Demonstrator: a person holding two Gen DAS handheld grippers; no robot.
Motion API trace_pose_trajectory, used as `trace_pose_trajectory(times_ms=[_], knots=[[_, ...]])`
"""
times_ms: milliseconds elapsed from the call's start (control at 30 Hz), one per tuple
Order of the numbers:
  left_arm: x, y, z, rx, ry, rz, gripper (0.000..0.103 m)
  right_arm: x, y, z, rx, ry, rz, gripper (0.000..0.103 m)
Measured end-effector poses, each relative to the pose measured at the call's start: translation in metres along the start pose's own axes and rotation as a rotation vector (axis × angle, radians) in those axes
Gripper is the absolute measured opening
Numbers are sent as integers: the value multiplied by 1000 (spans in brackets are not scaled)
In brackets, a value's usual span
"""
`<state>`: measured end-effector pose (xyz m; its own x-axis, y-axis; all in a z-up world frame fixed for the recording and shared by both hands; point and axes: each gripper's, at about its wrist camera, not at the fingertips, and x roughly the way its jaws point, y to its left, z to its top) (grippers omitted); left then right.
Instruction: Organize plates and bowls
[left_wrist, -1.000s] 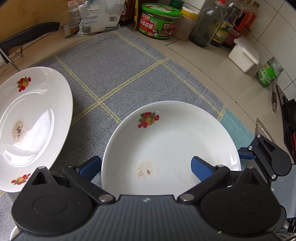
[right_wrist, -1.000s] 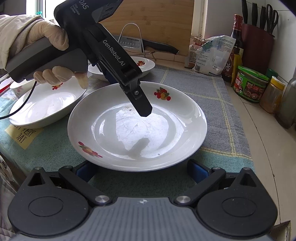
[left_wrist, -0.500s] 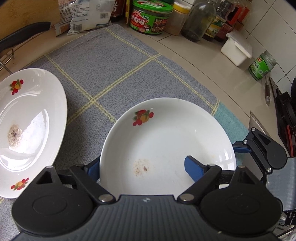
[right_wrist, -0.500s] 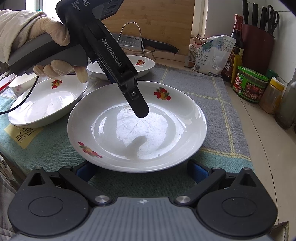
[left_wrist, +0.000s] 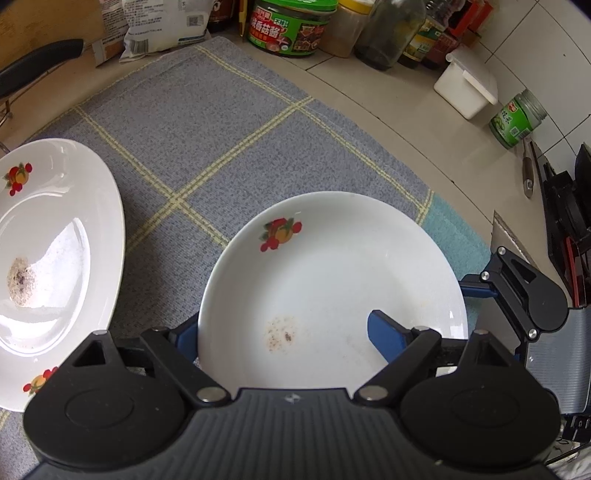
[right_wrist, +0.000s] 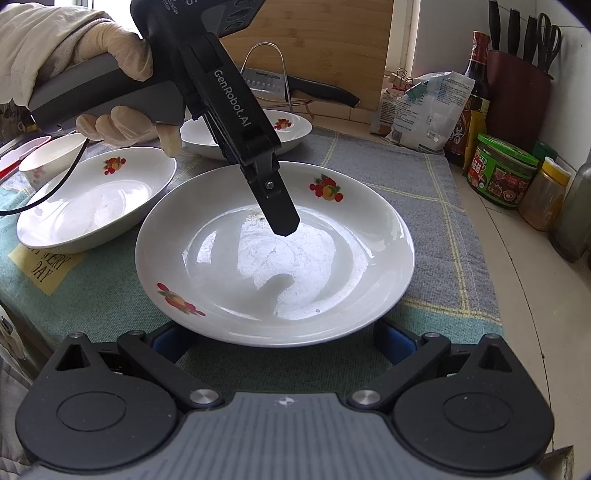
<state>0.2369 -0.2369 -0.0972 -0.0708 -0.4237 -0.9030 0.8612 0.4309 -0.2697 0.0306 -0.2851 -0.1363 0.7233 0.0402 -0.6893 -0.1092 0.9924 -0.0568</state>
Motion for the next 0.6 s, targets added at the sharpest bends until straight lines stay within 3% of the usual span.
trace_pose_trajectory(times_ms=[200, 600], knots=[[1, -1, 1, 11, 14, 4, 89, 1, 4, 5, -56, 8, -5, 103], [3, 1, 4, 33, 24, -3, 89, 4, 3, 6, -37, 15, 15, 103]])
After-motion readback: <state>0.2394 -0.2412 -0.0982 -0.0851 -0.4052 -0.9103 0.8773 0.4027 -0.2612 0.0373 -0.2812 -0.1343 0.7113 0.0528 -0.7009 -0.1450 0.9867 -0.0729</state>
